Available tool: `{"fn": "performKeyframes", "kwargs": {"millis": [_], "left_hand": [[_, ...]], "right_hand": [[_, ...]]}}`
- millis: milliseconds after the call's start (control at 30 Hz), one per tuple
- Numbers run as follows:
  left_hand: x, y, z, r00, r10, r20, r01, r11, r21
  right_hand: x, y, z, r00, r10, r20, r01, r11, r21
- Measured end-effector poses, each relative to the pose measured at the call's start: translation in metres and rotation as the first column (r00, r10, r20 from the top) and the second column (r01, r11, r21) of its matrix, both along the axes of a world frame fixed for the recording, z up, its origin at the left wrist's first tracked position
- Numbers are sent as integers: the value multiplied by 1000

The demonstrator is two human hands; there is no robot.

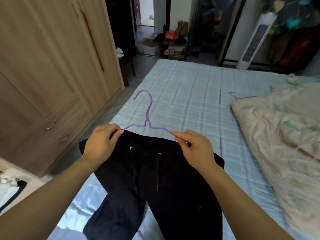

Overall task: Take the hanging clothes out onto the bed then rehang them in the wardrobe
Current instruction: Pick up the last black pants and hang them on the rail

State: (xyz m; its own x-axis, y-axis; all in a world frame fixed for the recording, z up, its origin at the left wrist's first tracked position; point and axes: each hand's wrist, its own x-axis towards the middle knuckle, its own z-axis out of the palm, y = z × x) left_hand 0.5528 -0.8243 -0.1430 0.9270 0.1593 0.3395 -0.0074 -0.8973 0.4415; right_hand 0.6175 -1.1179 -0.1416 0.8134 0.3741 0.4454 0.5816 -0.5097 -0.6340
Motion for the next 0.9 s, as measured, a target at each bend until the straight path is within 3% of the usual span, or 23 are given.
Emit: {"fn": "performKeyframes", "kwargs": {"millis": [300,567,733,900], "left_hand": [[-220,126,40,979,188,73,-189,982,8],[-411,241,48,854,515,72,-518,854,48],[-477,295,69,758,642,119,-651,755,74],[-510,370,93,705,698,127,-707,678,202]], "right_hand": [[-153,150,39,966,244,85,-242,970,-30],[-268,310,55,823,522,226,-534,846,-9],[-311,401,75,786,544,293,-578,815,36],[-326,505,101,740,589,324,-642,763,80]]}}
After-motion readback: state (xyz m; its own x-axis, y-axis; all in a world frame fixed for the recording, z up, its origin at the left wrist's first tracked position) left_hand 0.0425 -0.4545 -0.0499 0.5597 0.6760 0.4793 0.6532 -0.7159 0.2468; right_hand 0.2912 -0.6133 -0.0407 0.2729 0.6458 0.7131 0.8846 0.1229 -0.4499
